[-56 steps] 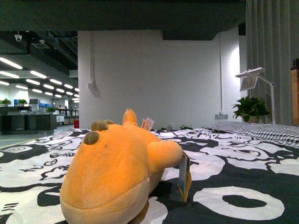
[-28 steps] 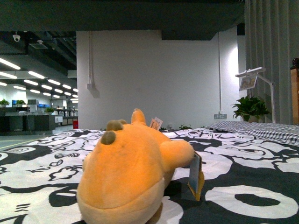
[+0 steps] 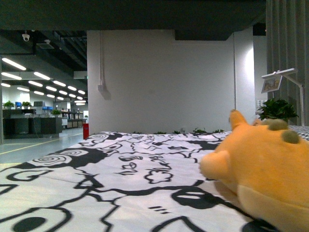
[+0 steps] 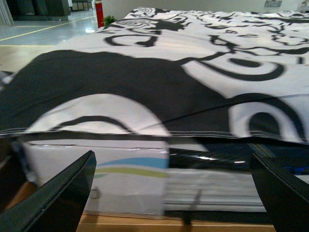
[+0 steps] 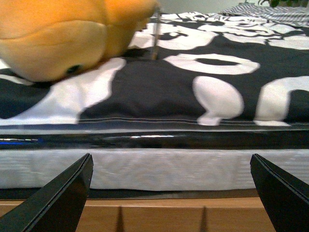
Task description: Put away toys
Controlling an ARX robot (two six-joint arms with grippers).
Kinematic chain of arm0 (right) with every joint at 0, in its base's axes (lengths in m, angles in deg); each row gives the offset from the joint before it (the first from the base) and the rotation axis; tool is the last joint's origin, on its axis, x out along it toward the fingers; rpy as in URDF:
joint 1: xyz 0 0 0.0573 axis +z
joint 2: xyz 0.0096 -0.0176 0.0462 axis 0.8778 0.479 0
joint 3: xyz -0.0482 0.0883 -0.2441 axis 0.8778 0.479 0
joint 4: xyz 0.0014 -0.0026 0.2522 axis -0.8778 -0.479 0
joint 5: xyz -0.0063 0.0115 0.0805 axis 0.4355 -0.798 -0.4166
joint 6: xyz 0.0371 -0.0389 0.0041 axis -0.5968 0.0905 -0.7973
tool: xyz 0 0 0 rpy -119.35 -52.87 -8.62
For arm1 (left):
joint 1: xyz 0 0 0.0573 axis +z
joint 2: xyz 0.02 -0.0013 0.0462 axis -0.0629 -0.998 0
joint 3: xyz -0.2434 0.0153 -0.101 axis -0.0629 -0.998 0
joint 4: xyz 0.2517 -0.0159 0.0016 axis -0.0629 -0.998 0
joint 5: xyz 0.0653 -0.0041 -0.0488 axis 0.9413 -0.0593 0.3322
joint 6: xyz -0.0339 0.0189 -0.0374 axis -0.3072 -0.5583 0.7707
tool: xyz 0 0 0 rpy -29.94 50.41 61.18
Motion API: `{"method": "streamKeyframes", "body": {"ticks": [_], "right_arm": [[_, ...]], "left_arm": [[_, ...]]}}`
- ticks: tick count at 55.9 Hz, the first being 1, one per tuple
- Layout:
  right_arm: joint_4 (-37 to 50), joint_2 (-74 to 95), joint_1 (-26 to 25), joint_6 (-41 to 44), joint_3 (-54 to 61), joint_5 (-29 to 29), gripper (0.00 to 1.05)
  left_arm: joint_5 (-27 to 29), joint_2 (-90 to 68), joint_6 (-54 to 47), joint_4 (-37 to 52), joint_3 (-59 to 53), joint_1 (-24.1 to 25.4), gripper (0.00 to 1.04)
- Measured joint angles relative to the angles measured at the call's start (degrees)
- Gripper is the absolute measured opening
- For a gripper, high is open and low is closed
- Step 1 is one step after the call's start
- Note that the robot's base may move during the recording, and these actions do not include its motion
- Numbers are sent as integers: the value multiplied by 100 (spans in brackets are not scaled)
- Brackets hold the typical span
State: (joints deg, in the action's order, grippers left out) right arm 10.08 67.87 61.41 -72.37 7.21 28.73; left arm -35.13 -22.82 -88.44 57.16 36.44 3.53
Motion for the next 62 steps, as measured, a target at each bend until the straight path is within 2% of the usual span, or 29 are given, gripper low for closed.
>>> {"method": "streamKeyframes", "body": {"ticks": [45, 47, 51, 54, 57, 62], "right_arm": [[2, -9, 0, 0, 0, -24, 98], [0, 4, 35, -4, -2, 109, 98], [31, 236, 382, -87, -7, 1290, 98], [127, 459, 470, -92, -7, 1777, 98], [319, 638, 470, -94, -9, 1888, 98], [614, 935, 387, -101, -26, 1746, 98]], "left_arm": [[11, 11, 0, 0, 0, -4, 98], [11, 11, 0, 0, 0, -4, 98], [11, 11, 0, 0, 0, -4, 98], [11, 11, 0, 0, 0, -4, 98], [9, 11, 0, 0, 0, -4, 98], [11, 11, 0, 0, 0, -4, 98]]}}
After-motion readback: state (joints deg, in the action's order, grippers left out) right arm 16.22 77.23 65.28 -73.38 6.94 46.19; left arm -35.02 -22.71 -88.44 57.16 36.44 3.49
